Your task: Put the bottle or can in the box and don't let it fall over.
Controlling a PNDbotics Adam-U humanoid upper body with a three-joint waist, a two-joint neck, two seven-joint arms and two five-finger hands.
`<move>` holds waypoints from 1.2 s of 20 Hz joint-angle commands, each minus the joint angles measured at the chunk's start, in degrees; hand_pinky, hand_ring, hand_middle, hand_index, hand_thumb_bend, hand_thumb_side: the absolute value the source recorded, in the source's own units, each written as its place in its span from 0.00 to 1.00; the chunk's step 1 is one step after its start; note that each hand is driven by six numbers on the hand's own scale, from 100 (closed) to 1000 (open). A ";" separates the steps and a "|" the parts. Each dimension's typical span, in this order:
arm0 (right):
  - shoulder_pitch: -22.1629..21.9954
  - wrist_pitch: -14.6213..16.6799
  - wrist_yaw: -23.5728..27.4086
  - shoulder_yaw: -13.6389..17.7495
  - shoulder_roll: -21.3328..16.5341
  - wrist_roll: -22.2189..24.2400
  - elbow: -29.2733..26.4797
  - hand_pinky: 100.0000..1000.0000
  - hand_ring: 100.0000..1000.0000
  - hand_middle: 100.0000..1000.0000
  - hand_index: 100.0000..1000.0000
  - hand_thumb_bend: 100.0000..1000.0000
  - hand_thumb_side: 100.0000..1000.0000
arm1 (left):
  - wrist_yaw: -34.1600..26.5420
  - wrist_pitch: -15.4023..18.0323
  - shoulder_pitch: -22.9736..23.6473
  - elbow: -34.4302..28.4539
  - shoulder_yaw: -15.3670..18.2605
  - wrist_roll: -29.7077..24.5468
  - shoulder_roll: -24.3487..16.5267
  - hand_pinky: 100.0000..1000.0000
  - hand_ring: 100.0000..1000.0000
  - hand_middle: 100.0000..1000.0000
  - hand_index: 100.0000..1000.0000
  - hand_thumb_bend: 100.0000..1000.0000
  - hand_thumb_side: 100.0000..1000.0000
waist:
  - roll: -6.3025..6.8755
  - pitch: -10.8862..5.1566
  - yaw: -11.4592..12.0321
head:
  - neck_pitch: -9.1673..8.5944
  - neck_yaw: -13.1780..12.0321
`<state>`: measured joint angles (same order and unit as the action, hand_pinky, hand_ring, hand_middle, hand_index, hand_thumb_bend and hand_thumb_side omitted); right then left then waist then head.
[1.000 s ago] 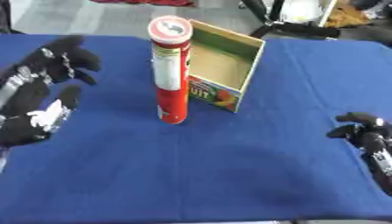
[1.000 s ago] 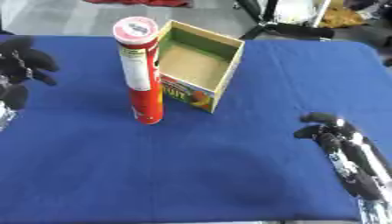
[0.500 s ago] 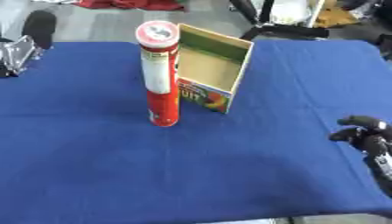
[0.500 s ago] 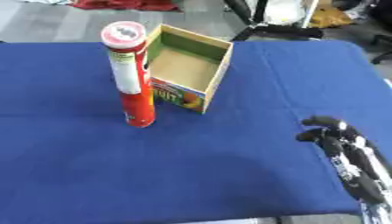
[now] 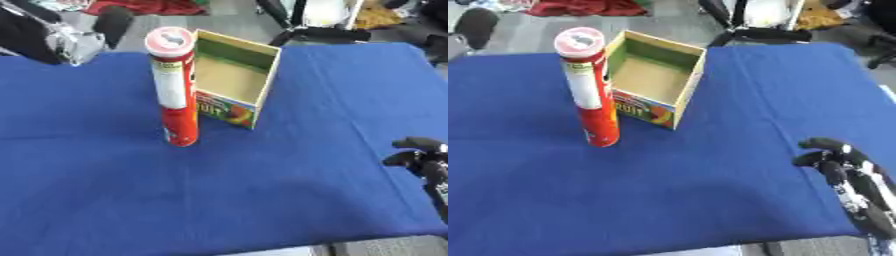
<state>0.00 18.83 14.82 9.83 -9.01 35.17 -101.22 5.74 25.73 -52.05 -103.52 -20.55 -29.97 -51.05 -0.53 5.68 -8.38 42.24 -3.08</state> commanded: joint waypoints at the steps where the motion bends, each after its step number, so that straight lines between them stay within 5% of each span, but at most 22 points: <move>1: 0.40 0.16 -0.38 -0.08 -1.39 0.27 -0.58 0.70 0.63 0.72 0.80 0.00 0.44 | 2.49 1.37 -2.71 4.72 -1.16 -3.07 2.30 0.96 0.90 0.90 1.00 0.00 0.18 | 0.03 -0.83 -0.23 | -0.17 0.37; 9: 0.29 0.11 -0.28 -0.21 -1.39 0.41 -0.50 0.70 0.63 0.72 0.80 0.00 0.44 | 12.91 2.56 -5.97 13.67 -2.86 -5.98 8.01 1.00 0.94 0.93 1.00 0.00 0.20 | 0.00 -1.07 -0.86 | -0.65 0.96; 24: 0.34 0.03 -0.13 -0.38 -1.42 0.61 -0.46 0.70 0.63 0.72 0.80 0.00 0.44 | 26.66 3.43 -5.63 22.57 -2.92 -3.71 10.24 1.00 0.95 0.95 1.00 0.00 0.23 | -0.03 -1.26 -0.87 | -0.88 1.40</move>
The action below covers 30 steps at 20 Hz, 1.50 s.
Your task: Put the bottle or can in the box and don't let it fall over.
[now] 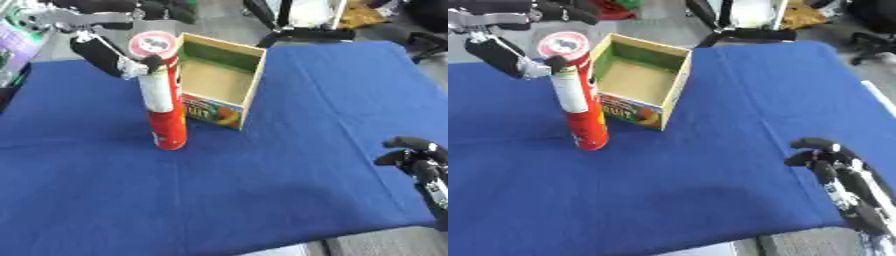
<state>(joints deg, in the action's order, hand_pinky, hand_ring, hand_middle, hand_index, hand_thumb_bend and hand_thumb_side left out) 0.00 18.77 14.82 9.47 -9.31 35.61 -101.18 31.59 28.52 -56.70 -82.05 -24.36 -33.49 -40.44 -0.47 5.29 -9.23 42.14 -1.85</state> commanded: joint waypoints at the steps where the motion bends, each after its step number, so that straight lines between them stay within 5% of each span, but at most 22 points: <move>1: 0.33 0.10 -0.14 -0.01 -1.12 0.16 -0.50 0.70 0.63 0.72 0.80 0.00 0.44 | 0.95 0.88 -0.96 1.58 0.89 -0.58 -0.30 1.00 0.95 0.95 1.00 0.00 0.23 | -0.11 -0.88 0.00 | -0.79 0.15; 21: 0.24 0.11 -0.11 -0.03 -1.14 0.15 -0.46 0.70 0.63 0.72 0.80 0.00 0.44 | 1.24 2.93 -0.84 5.48 1.64 -5.74 0.38 1.00 0.94 0.94 1.00 0.00 0.38 | -0.14 -1.08 -0.04 | -0.05 0.18; 30: 0.31 0.00 -0.09 -0.06 -1.11 0.20 -0.48 0.70 0.63 0.72 0.80 0.00 0.44 | -3.80 2.62 -0.75 6.66 1.36 -8.97 0.98 0.97 0.92 0.91 1.00 0.00 0.60 | -0.05 -1.08 -0.22 | 0.11 0.20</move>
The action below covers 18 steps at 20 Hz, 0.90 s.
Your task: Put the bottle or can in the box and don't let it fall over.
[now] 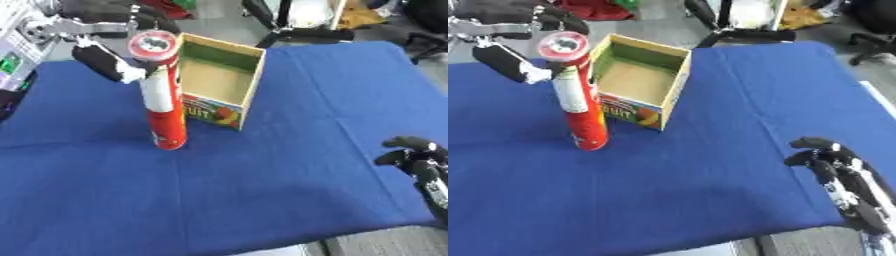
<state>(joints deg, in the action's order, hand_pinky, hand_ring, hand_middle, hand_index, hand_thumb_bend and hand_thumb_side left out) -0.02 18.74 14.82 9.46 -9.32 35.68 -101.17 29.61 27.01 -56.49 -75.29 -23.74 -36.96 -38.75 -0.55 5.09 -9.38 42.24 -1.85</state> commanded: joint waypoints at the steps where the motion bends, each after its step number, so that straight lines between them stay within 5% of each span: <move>1: 0.34 0.02 -0.09 -0.06 -1.11 0.13 -0.49 0.70 0.63 0.72 0.80 0.00 0.44 | -2.53 4.05 -0.97 -0.06 0.75 -6.08 -0.68 0.97 0.92 0.91 1.00 0.00 0.61 | 0.04 -0.88 -0.08 | 0.00 0.20; 18: 0.56 -0.07 0.02 -0.40 -0.98 0.42 -0.44 0.70 0.63 0.72 0.80 0.00 0.44 | -5.42 2.79 -0.48 1.08 1.07 -8.36 1.22 0.94 0.90 0.88 1.00 0.00 0.67 | -0.01 -0.70 -0.70 | -0.07 0.01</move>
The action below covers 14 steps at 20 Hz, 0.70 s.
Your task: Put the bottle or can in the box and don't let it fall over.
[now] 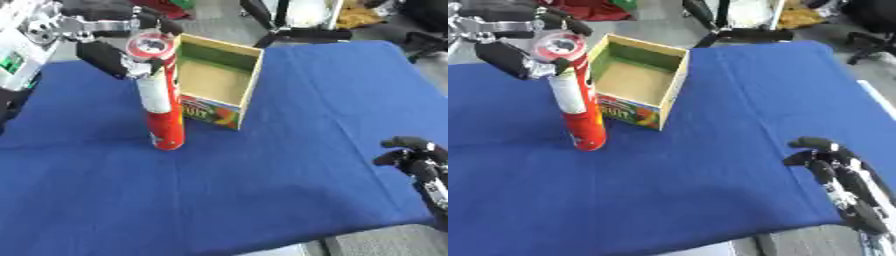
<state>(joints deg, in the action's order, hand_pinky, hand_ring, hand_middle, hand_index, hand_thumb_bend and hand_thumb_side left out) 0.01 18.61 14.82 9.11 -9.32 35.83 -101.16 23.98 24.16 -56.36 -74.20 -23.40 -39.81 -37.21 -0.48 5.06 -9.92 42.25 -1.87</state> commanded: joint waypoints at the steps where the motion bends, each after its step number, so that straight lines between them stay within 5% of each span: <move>1: 0.55 0.05 0.04 -0.08 -0.96 0.30 -0.45 0.70 0.63 0.72 0.80 0.00 0.44 | 0.32 5.70 -0.56 0.09 0.65 -5.53 -0.17 0.94 0.91 0.88 1.00 0.00 0.67 | -0.08 -0.64 -0.21 | -0.08 0.03; 14: 0.89 -0.06 0.04 -0.24 -0.82 0.43 -0.47 0.70 0.63 0.72 0.80 0.00 0.44 | 5.75 6.81 0.70 1.46 -0.26 -3.03 1.50 0.95 0.92 0.91 1.00 0.00 0.62 | -0.05 -0.32 -0.71 | -0.40 0.23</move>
<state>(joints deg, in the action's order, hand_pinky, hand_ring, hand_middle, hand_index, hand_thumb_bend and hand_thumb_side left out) 0.45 18.40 14.82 8.79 -9.32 36.07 -101.16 28.88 25.86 -55.44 -73.05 -23.44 -38.11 -35.37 -0.46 5.13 -10.57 42.24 -1.84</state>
